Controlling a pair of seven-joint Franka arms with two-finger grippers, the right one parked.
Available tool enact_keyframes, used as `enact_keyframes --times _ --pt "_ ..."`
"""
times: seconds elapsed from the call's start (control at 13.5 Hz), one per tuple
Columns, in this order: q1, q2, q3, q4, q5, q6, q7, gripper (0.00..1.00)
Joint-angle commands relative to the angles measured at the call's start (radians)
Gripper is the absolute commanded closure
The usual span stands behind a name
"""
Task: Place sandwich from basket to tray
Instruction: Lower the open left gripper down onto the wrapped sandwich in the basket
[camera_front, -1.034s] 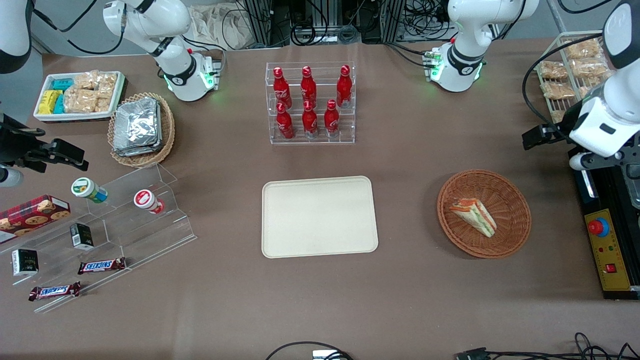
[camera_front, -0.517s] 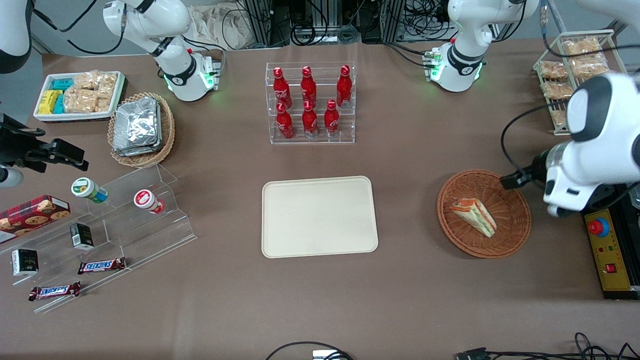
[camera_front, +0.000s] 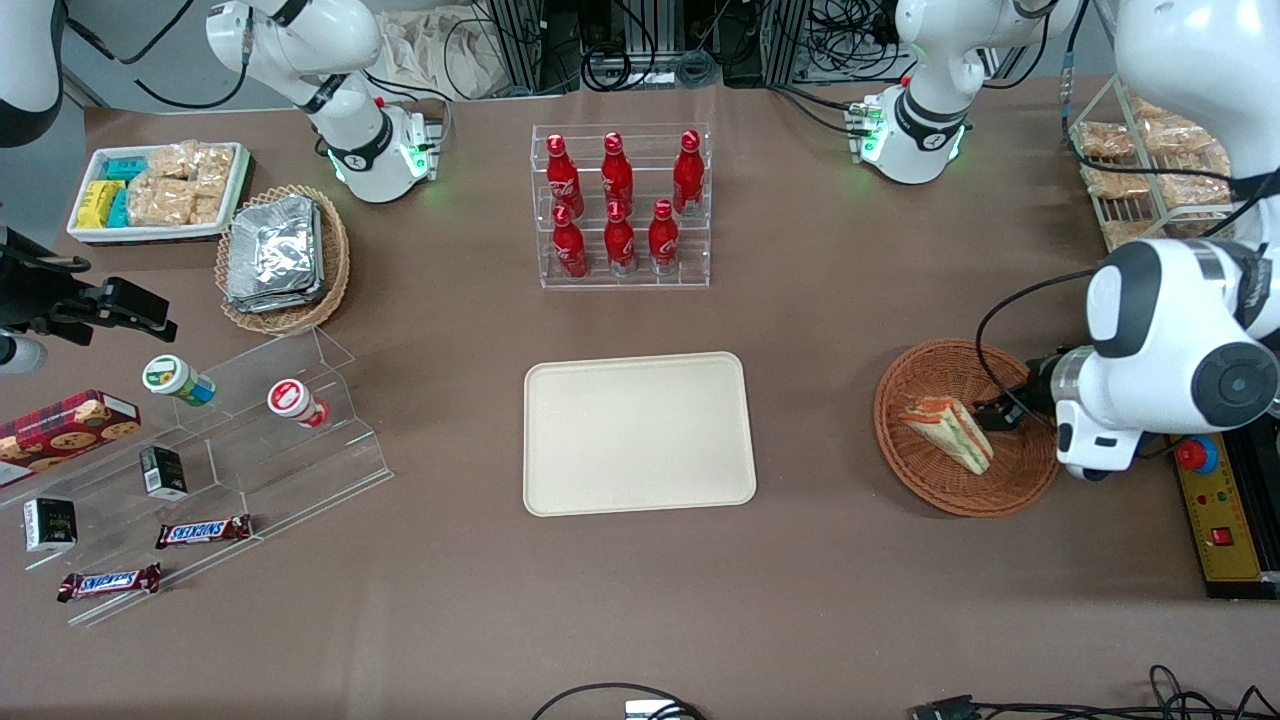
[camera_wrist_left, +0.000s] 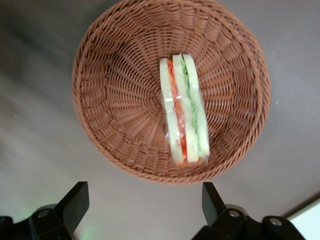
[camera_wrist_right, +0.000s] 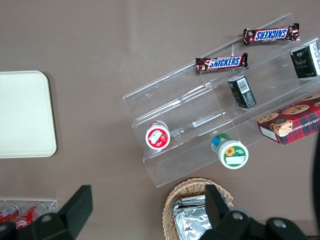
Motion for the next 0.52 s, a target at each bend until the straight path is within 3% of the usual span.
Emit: enact_keyframes --times 0.0,0.44 --pt "0.000 0.047 0.004 -0.006 -0.016 0.065 -0.055 0.00" --pt "-0.006 0.132 0.004 -0.048 -0.018 0.209 -0.081 0.00"
